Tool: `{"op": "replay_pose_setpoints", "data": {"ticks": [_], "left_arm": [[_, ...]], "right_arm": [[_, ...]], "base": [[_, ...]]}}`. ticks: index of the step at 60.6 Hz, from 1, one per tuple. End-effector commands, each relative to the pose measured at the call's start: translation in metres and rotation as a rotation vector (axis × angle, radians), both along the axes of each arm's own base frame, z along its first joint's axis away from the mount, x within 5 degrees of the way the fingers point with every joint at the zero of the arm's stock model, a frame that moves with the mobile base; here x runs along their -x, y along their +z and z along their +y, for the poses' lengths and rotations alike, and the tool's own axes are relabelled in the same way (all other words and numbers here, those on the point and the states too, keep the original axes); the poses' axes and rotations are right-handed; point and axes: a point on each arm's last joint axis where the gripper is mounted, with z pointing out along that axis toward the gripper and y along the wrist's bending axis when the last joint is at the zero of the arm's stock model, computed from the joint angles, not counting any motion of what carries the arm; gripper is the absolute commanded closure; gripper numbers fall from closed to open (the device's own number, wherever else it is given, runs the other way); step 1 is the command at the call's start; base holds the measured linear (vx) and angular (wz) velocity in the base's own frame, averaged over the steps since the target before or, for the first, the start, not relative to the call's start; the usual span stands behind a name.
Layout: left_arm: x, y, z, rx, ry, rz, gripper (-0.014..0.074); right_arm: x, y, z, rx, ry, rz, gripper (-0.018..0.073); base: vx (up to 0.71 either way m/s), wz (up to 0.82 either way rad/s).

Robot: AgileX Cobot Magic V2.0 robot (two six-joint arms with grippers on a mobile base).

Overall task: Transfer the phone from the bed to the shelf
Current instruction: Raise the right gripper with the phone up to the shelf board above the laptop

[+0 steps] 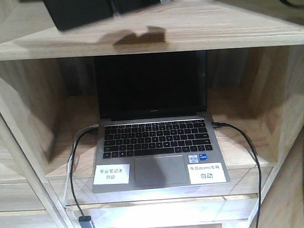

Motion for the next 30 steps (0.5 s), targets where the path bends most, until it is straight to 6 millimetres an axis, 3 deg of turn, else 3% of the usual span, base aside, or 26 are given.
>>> {"op": "replay_pose_setpoints", "data": {"ticks": [1,17,30], "left_arm": [[0.001,0.015,0.0,0.015,-0.004,-0.107,0.0595],[0.001,0.015,0.0,0.015,-0.004,-0.107,0.0595],[0.001,0.015,0.0,0.015,-0.004,-0.107,0.0595]], "right_arm": [[0.0,0.028,0.006,-0.136,-0.007,-0.056,0.0561],[-0.035,0.03,0.049,-0.176,-0.036,-0.105,0.0561],[-0.074,0.009,0.079,-0.211,-0.113,-0.077,0.0561]], "base": [[0.0,0.0],[0.0,0.0],[0.0,0.0]]}}
